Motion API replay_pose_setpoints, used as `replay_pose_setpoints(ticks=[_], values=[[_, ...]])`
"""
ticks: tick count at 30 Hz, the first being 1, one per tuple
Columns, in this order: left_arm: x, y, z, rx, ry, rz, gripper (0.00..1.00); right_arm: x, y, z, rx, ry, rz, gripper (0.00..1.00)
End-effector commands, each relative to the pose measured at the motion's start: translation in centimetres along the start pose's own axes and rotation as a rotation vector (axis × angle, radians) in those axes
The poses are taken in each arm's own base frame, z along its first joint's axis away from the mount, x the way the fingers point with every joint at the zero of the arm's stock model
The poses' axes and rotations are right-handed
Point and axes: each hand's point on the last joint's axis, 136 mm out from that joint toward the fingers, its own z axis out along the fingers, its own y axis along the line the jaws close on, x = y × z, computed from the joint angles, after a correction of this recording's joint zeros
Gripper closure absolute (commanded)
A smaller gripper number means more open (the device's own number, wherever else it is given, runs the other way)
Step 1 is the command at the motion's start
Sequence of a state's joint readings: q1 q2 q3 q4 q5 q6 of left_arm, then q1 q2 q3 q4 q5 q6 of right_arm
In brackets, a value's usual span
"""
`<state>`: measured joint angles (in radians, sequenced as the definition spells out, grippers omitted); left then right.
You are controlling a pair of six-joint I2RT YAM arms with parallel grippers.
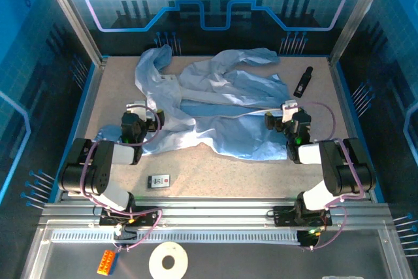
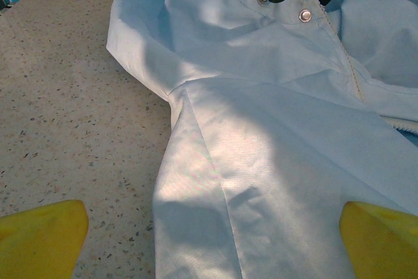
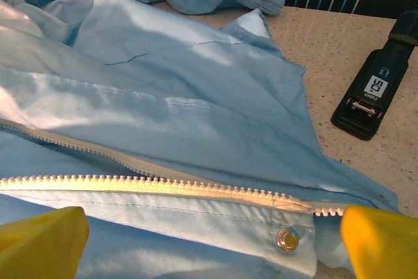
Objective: Zip up the jacket
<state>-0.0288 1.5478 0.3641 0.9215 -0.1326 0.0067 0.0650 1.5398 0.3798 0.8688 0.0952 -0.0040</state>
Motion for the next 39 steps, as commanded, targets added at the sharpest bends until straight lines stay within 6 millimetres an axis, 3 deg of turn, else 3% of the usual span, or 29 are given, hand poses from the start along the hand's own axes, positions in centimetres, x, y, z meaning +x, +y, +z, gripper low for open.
replay_pose_setpoints(ticks=[1, 11, 18, 25, 27, 29, 31, 35, 39], values=[[-0.7, -0.2, 0.3, 0.019, -0.013, -0.002, 0.01, -1.5, 0.2, 0.3, -0.012, -0.044, -0.008, 0.00], [-0.8, -0.5, -0.3, 0.050, -0.043, 0.000, 0.01, -1.6, 1.4, -0.3, -0.072, -0.065, -0.036, 0.00], [-3.0, -0.1, -3.0, 0.002, -0.084, -0.001, 0.01, -4.1, 2.8, -2.7, -0.093, -0.073, -0.087, 0.00], [-6.3, -1.7, -6.1, 0.021, -0.062, -0.048, 0.03, -8.2, 4.6, -1.8, -0.160, 0.053, -0.080, 0.00], [-6.4, -3.7, -6.9, 0.108, -0.020, -0.060, 0.11, -8.8, 5.5, -0.6, -0.192, 0.137, -0.074, 0.03], [-5.7, -6.0, -7.6, 0.187, 0.047, -0.077, 0.13, -10.4, 6.7, 1.1, -0.222, 0.178, -0.032, 0.04], [-4.4, -8.5, -8.2, 0.246, 0.098, -0.093, 0.13, -10.6, 8.1, 2.9, -0.250, 0.229, 0.024, 0.03], [-1.2, -13.6, -9.8, 0.355, 0.156, -0.135, 0.15, -9.0, 11.0, 6.4, -0.287, 0.399, 0.059, 0.07], [1.5, -18.1, -10.4, 0.438, 0.260, -0.120, 0.18, -6.7, 11.6, 9.3, -0.260, 0.598, 0.090, 0.09]])
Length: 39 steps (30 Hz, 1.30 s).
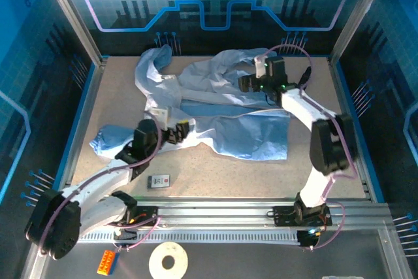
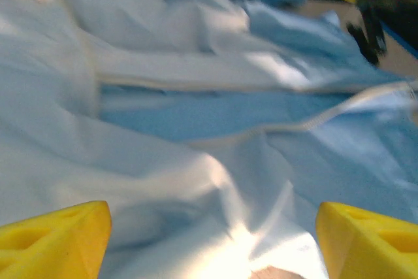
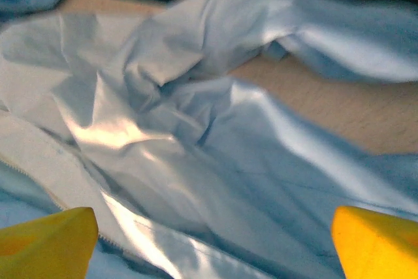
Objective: Zip up the jacket
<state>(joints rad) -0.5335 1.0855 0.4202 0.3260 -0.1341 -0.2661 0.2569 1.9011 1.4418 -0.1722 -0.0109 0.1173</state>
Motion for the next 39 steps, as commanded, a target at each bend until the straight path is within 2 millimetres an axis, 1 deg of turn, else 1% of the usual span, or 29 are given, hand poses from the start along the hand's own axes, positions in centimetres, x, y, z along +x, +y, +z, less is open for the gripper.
replay_pose_setpoints(ticks=[1, 2, 3, 4, 6, 7, 9, 12, 14, 16, 17, 19, 20, 22, 25, 29, 31, 33, 35, 37, 39], values=[[3.0, -2.2, 1.5, 0.019, 0.115, -0.051, 0.19, 5.2, -0.1, 1.9, 0.017, 0.292, 0.099, 0.09], [3.7, -3.0, 2.0, 0.027, 0.144, -0.044, 0.20, 6.0, -0.3, 2.6, 0.025, 0.336, 0.112, 0.09], [4.1, -3.8, 2.5, 0.039, 0.163, -0.044, 0.21, 6.7, -0.3, 3.1, 0.026, 0.370, 0.125, 0.13], [4.7, -4.5, 3.1, 0.051, 0.179, -0.047, 0.21, 7.5, -0.2, 3.5, 0.020, 0.410, 0.142, 0.15], [5.4, -5.5, 4.0, 0.079, 0.188, -0.083, 0.19, 9.3, 0.2, 3.8, 0.000, 0.480, 0.181, 0.16], [5.7, -5.9, 4.4, 0.094, 0.188, -0.108, 0.19, 10.1, 0.6, 3.7, -0.021, 0.507, 0.199, 0.16], [6.3, -5.7, 5.3, 0.083, 0.184, -0.151, 0.19, 11.6, 1.1, 3.3, -0.039, 0.542, 0.226, 0.16], [6.6, -4.0, 6.4, -0.001, 0.182, -0.210, 0.18, 14.1, 1.2, 2.3, -0.045, 0.590, 0.262, 0.16], [7.5, -1.6, 6.9, -0.105, 0.270, -0.352, 0.18, 15.8, 1.6, 1.7, -0.062, 0.627, 0.282, 0.14], [8.4, -0.1, 7.4, -0.150, 0.355, -0.443, 0.20, 17.6, 2.8, 1.0, -0.111, 0.670, 0.295, 0.16], [8.6, 0.6, 7.7, -0.160, 0.376, -0.473, 0.23, 18.5, 3.5, 0.6, -0.131, 0.694, 0.297, 0.17], [9.0, 2.0, 7.9, -0.181, 0.394, -0.517, 0.24, 20.1, 4.8, -0.3, -0.152, 0.725, 0.291, 0.17], [9.1, 3.1, 7.9, -0.204, 0.396, -0.542, 0.24, 20.6, 5.6, -0.8, -0.159, 0.725, 0.281, 0.17], [8.9, 5.0, 7.7, -0.242, 0.398, -0.576, 0.24, 21.3, 7.1, -1.6, -0.173, 0.713, 0.272, 0.18], [7.9, 7.4, 7.6, -0.267, 0.399, -0.581, 0.24, 21.9, 10.2, -2.6, -0.220, 0.681, 0.248, 0.19], [5.9, 9.6, 8.3, -0.269, 0.422, -0.567, 0.24, 23.2, 14.3, -3.6, -0.254, 0.680, 0.180, 0.19], [4.9, 9.8, 9.2, -0.243, 0.423, -0.556, 0.25, 23.5, 16.2, -4.0, -0.274, 0.670, 0.150, 0.20], [3.9, 9.5, 10.3, -0.207, 0.432, -0.537, 0.25, 23.5, 17.7, -4.4, -0.288, 0.661, 0.128, 0.20], [3.3, 9.0, 11.4, -0.174, 0.456, -0.533, 0.26, 22.8, 18.8, -4.9, -0.301, 0.634, 0.112, 0.20], [3.1, 8.6, 12.1, -0.154, 0.480, -0.537, 0.29, 21.7, 19.3, -5.6, -0.312, 0.601, 0.095, 0.20], [2.9, 8.4, 12.3, -0.146, 0.493, -0.541, 0.31, 20.2, 19.2, -6.5, -0.312, 0.563, 0.072, 0.19]])
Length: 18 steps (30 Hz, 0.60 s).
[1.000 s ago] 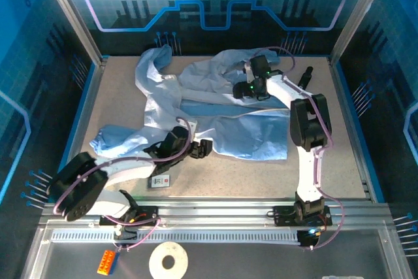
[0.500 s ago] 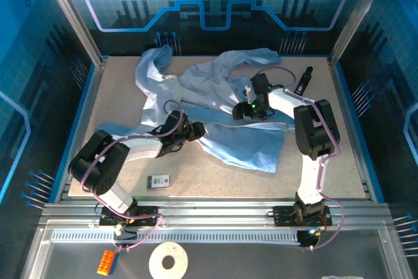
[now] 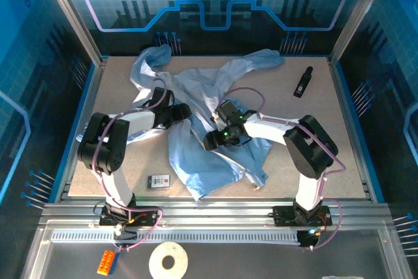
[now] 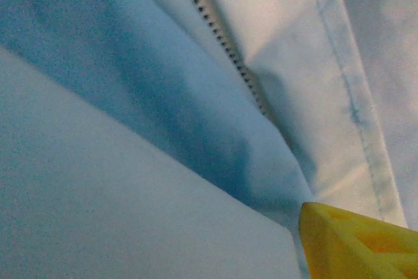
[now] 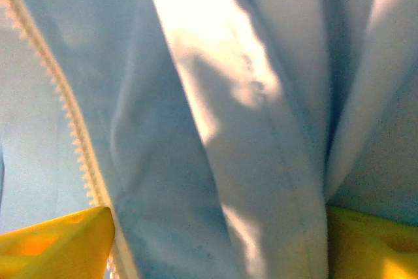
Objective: Zip up the jacket
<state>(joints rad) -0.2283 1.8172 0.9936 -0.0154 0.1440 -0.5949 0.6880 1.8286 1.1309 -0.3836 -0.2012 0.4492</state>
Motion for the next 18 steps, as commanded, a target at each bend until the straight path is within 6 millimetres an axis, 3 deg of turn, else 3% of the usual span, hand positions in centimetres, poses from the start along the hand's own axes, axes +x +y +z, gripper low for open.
replay_pose_setpoints(ticks=[1, 5, 10, 14, 18], values=[[0.6, -1.2, -0.3, 0.035, 0.075, 0.035, 0.30, -0.6, 0.6, -3.0, 0.003, -0.041, -0.012, 0.19], [0.4, -1.0, -4.0, 0.020, -0.013, 0.084, 0.28, -1.7, -0.4, -6.2, -0.013, -0.061, -0.011, 0.19], [1.8, -0.2, -8.7, -0.020, -0.041, 0.151, 0.27, -2.0, -5.0, -8.3, 0.053, -0.094, 0.047, 0.19], [5.4, 0.2, -9.8, 0.022, 0.013, 0.105, 0.28, -1.9, -7.8, -8.1, 0.065, -0.114, 0.096, 0.19], [9.8, -2.0, -9.1, 0.076, 0.052, 0.139, 0.32, -0.9, -10.0, -7.1, 0.080, -0.056, 0.167, 0.21]])
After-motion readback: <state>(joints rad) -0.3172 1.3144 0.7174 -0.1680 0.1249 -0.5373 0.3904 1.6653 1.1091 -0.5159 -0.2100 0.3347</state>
